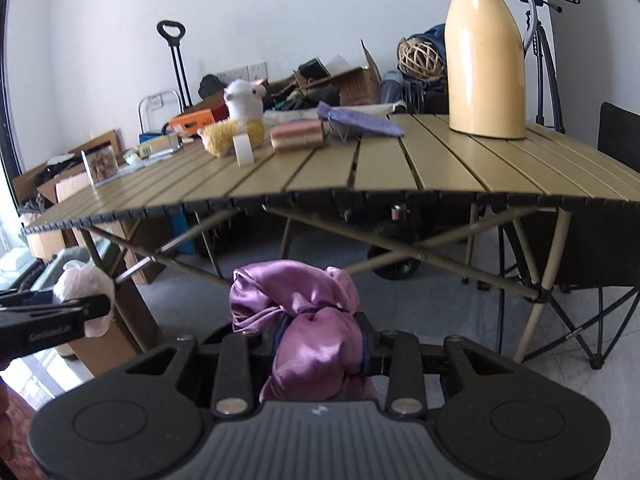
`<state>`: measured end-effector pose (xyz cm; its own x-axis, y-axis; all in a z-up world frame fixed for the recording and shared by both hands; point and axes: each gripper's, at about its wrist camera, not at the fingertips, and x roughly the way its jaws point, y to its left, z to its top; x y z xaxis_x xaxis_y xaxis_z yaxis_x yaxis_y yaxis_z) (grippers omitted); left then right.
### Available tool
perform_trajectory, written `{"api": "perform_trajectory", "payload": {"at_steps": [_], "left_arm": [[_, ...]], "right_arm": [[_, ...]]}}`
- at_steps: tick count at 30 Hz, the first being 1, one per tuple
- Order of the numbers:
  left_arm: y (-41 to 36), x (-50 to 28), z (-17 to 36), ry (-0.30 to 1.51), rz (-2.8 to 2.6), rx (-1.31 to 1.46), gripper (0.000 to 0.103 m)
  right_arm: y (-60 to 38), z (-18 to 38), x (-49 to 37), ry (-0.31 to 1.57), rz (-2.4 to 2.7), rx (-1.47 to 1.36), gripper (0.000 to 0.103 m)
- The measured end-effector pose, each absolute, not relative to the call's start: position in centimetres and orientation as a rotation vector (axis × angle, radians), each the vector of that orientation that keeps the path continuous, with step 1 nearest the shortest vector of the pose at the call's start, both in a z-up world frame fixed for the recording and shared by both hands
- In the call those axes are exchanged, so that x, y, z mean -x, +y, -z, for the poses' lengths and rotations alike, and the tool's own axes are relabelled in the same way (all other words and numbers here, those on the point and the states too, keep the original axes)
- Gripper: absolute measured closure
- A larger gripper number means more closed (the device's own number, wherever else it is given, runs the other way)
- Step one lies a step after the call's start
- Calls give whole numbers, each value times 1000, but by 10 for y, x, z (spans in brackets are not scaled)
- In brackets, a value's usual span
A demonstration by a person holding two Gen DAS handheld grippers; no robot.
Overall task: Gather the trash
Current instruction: 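Lift both held items off the table and carry them over the black bin, then open left gripper over the bin to drop the clear plastic bag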
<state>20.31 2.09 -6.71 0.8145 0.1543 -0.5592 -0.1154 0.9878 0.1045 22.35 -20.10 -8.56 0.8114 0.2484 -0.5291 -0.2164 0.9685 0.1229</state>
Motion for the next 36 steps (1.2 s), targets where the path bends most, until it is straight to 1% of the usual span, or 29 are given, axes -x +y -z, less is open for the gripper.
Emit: {"api": "perform_trajectory", "payload": {"at_steps": [5, 12, 16, 22, 30, 36], "left_arm": [[16, -193, 87, 684, -118, -84, 59], [18, -193, 100, 778, -89, -64, 59], [22, -194, 106, 821, -83, -49, 59], [27, -203, 117, 902, -83, -28, 59], [29, -217, 125, 968, -80, -9, 59], [28, -228, 121, 986, -61, 13, 59]], "right_arm": [[-209, 93, -222, 599, -234, -44, 70], [-223, 110, -224, 648, -182, -33, 70], [-234, 121, -228, 702, -157, -75, 70], [-241, 127, -230, 717, -136, -91, 70], [-240, 135, -244, 758, -142, -121, 70], [-239, 140, -253, 778, -133, -120, 70]]}}
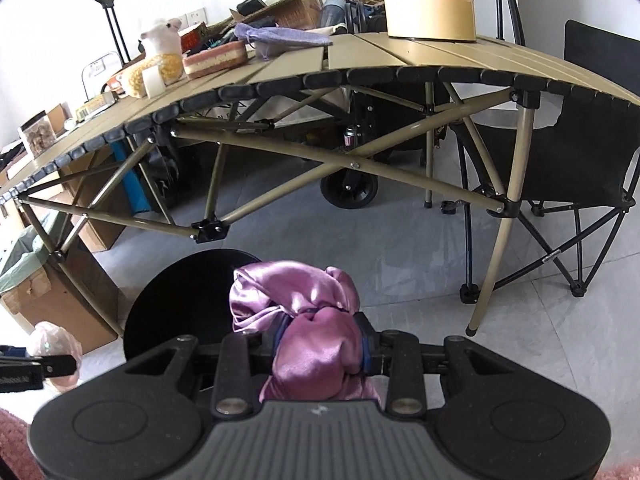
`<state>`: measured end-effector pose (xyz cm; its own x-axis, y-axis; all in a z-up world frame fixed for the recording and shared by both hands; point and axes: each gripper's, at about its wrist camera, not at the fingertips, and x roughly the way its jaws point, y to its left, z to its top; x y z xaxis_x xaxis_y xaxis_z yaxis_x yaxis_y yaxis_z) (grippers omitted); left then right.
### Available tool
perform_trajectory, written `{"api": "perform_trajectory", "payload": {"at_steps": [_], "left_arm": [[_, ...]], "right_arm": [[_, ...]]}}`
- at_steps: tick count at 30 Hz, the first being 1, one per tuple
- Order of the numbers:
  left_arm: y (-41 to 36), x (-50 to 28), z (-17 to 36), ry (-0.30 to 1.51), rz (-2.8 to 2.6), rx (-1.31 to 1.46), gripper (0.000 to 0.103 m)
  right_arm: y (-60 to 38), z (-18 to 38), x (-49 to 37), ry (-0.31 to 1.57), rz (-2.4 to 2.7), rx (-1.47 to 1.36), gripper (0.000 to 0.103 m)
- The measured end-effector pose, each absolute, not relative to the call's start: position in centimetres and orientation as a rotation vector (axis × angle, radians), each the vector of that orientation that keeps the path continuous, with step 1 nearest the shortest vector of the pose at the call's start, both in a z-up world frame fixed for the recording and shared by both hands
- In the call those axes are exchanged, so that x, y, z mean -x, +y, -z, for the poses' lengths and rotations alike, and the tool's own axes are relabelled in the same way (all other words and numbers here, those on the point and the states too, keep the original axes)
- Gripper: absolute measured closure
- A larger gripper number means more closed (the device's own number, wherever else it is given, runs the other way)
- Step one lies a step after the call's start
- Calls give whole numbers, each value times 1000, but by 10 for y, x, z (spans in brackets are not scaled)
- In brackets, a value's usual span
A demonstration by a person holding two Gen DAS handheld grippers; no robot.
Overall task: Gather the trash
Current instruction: 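Open left gripper over the bin to drop the clear plastic bag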
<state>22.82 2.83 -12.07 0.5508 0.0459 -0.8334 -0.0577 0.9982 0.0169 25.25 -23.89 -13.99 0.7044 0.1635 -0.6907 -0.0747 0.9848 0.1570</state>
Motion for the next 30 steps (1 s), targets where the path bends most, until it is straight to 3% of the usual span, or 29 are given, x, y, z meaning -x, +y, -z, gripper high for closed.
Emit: {"api": "perform_trajectory", "payload": {"at_steps": [30], "left_arm": [[-27, -328, 147, 1132, -2, 65, 59]], "right_arm": [[-259, 146, -274, 798, -47, -237, 70]]}}
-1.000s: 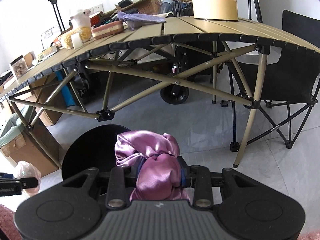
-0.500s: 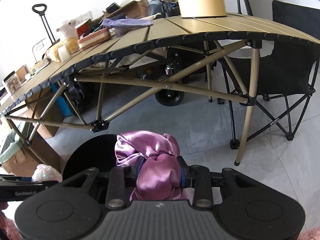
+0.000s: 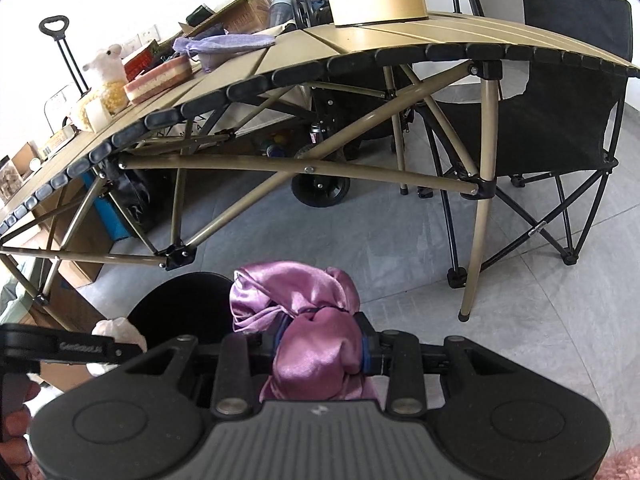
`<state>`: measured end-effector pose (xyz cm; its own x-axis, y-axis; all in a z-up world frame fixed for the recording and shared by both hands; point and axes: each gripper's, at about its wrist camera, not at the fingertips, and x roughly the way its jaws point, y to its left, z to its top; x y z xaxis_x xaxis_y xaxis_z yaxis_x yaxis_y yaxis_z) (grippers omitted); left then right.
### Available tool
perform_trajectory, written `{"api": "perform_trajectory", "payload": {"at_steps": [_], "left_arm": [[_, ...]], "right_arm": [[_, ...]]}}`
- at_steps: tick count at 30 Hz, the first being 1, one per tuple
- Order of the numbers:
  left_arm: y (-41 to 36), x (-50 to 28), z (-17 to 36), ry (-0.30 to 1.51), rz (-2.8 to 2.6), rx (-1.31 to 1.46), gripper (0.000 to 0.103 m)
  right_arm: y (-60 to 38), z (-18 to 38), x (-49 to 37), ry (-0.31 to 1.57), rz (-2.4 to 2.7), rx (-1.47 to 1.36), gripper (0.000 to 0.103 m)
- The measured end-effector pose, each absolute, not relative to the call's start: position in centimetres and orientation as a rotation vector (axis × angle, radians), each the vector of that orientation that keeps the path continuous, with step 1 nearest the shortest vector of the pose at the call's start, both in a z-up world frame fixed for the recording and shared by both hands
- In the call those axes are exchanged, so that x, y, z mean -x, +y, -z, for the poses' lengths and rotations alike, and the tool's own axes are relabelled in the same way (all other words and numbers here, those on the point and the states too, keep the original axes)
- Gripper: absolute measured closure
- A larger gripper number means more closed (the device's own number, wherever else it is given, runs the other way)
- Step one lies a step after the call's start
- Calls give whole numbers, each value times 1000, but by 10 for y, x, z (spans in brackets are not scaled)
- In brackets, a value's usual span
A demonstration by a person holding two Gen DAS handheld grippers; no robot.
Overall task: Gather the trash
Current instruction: 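Open left gripper over the bin to drop the clear plastic bag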
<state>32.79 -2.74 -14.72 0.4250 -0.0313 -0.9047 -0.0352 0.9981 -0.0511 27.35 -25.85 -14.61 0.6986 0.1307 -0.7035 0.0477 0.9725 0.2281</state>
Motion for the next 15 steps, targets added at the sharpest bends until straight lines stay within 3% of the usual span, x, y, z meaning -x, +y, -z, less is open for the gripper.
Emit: {"api": "perform_trajectory", "payload": {"at_steps": [15], "left_arm": [[-35, -347, 163, 1171, -64, 79, 59]], "right_arm": [[-255, 155, -281, 841, -4, -195, 70]]}}
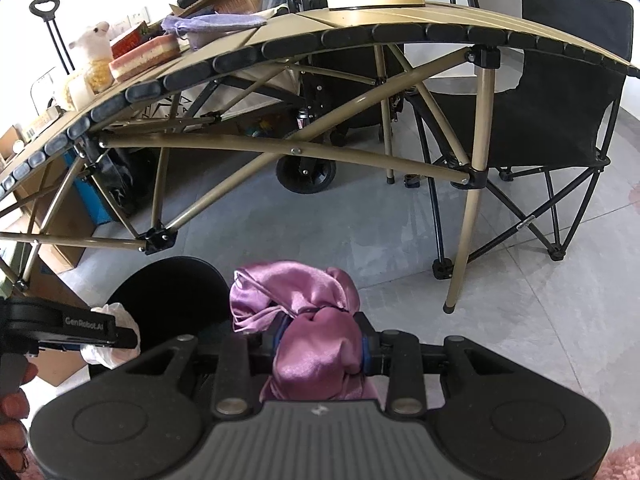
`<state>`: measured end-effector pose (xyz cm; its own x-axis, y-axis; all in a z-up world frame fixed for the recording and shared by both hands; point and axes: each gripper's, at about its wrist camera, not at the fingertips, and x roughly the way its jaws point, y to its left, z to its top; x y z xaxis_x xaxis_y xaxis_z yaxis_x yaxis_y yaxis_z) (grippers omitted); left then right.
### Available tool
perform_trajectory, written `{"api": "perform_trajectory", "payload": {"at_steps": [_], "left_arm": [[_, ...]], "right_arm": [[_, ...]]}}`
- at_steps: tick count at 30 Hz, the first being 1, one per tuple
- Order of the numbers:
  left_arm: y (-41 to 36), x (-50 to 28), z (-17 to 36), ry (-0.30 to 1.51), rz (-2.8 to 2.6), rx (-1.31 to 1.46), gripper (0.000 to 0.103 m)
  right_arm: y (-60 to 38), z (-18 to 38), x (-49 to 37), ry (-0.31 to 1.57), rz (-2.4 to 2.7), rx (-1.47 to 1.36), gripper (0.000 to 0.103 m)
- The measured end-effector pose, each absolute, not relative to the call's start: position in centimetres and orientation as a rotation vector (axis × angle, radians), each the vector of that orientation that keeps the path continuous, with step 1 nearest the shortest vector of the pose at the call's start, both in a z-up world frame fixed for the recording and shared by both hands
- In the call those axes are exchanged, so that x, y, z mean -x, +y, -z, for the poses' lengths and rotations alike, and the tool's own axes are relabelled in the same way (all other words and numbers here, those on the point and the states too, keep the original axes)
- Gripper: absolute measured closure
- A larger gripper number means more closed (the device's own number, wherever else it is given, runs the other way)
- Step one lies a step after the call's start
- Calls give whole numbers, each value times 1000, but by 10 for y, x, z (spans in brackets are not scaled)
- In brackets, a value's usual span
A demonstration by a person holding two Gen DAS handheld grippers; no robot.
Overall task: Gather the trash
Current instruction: 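Open left gripper over the bin to drop the clear plastic bag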
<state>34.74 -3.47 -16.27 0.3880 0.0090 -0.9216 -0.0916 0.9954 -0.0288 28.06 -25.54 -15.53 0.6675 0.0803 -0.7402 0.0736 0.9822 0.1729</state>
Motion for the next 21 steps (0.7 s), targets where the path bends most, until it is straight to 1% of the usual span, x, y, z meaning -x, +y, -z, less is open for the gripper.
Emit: {"api": "perform_trajectory", "payload": {"at_steps": [7, 9, 10, 11, 12, 14, 15, 16, 19, 21], "left_arm": [[-38, -350, 166, 1177, -67, 83, 59], [-38, -351, 166, 1179, -64, 89, 58], [-36, -351, 166, 1181, -60, 97, 53], [-36, -351, 165, 1180, -63, 101, 46], [-36, -351, 164, 1177, -65, 105, 40], [-35, -350, 162, 1169, -72, 118, 10], [-35, -350, 161, 1164, -78, 122, 7], [-35, -350, 160, 1157, -84, 119, 7], [-35, -350, 161, 1161, -98, 112, 0], [-34, -350, 162, 1168, -98, 113, 0]], "right_arm": [[-254, 156, -282, 846, -3, -189, 70], [-254, 157, -282, 846, -1, -189, 70], [-254, 157, -282, 847, 0, -190, 70], [-253, 157, -282, 848, 0, -190, 70], [-253, 157, -282, 847, 0, -190, 70], [-255, 156, -282, 846, -2, -191, 70], [-255, 156, -282, 846, -2, -191, 70], [-255, 156, -282, 846, -2, -191, 70], [-255, 156, -282, 845, -2, -192, 70], [-255, 156, -282, 845, -2, -192, 70]]}}
